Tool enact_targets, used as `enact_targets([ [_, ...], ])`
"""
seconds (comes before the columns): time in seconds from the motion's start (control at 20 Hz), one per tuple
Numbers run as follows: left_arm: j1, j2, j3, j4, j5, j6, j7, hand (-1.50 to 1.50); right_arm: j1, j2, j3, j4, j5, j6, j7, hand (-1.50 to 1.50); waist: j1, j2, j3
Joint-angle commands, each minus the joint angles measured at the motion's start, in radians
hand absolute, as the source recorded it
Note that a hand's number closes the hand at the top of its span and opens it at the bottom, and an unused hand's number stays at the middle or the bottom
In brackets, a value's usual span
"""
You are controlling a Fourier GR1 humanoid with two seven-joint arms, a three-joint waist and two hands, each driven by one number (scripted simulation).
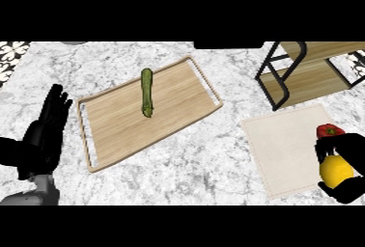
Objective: Pick the lemon from the placemat and place it in the tiered shelf
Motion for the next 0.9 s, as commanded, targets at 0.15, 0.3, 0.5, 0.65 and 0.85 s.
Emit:
enact_targets([
  [0.15, 0.039, 0.004, 0.011, -0.017, 0.005, -0.009, -0.014, 0.00, 0.017, 0.092, -0.212, -0.275, -0.301, 0.206, 0.126, 1.50, -0.010, -0.005, 0.000],
  [0.3, 0.044, 0.009, 0.026, -0.012, 0.015, -0.011, -0.010, 0.00, 0.014, 0.112, -0.350, -0.384, -0.449, 0.287, 0.215, 1.50, -0.023, -0.008, 0.000],
  [0.5, 0.017, 0.010, 0.005, -0.037, -0.013, 0.002, 0.032, 0.00, -0.123, 0.095, -0.517, -0.450, -0.573, 0.333, 0.439, 1.50, -0.011, -0.004, 0.000],
  [0.65, 0.038, 0.001, -0.007, -0.062, -0.001, -0.016, 0.037, 0.00, -0.176, 0.064, -0.578, -0.475, -0.627, 0.342, 0.550, 1.50, 0.011, 0.001, 0.002],
  [0.85, 0.062, -0.007, -0.010, -0.077, 0.003, -0.034, 0.018, 0.00, -0.239, -0.019, -0.605, -0.407, -0.657, 0.349, 0.629, 1.50, 0.018, 0.004, 0.003],
])
